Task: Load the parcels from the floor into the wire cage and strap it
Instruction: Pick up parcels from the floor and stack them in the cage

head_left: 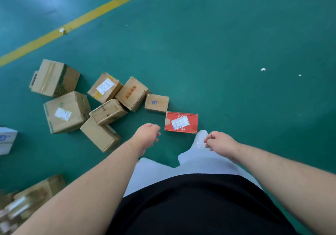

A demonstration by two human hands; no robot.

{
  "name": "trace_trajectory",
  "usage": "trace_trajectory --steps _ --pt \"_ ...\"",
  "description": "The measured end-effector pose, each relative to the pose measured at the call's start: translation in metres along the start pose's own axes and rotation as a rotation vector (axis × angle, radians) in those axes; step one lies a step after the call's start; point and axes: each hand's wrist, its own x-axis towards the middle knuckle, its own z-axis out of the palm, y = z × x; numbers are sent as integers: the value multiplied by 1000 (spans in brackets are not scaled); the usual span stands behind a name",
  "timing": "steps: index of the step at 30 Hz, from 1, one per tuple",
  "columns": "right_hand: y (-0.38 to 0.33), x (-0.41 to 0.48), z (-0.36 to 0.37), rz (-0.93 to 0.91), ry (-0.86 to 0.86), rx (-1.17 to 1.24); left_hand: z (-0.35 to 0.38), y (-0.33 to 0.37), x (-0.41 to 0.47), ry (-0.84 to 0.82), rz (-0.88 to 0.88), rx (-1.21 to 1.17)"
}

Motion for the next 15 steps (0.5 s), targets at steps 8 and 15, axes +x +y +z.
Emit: trace_trajectory --steps 8,15 --pt "-4 98 -84 59 17 -241 20 3 42 -106 -154 4" --pt "46 218 -58 337 129 -120 19 -9 205 -71 -221 269"
